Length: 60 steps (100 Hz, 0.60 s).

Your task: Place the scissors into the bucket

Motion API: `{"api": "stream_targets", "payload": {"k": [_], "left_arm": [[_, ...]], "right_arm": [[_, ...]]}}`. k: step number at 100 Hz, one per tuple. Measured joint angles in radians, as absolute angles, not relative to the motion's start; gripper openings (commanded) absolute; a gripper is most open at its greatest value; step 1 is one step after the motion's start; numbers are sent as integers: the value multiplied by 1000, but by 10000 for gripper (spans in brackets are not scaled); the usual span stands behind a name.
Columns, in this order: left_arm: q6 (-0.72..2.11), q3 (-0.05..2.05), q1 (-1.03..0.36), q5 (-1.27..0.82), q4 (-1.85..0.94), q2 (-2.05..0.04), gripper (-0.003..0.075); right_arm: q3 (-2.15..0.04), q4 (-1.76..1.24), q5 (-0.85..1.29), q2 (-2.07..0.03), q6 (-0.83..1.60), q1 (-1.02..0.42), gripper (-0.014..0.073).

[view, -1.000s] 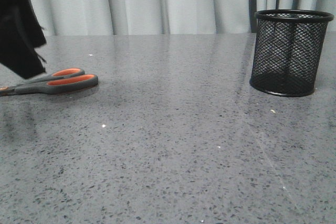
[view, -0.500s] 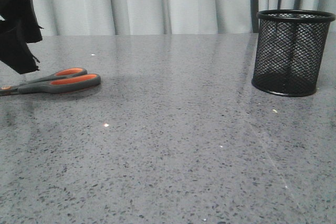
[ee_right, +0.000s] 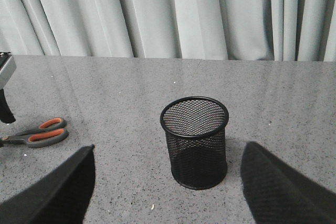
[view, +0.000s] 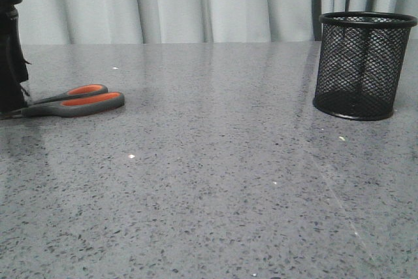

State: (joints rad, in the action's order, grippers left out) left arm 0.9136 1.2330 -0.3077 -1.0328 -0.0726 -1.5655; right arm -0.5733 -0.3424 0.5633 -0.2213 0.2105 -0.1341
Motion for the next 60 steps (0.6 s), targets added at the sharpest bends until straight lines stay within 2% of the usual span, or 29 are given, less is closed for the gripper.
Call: {"api": "stream_targets", "payload": {"k": [60], "left_arm": [[1003, 1340, -302, -1076, -112, -1724, 421]], "right_arm": [[-564, -342, 563, -221, 210, -134, 519]]}}
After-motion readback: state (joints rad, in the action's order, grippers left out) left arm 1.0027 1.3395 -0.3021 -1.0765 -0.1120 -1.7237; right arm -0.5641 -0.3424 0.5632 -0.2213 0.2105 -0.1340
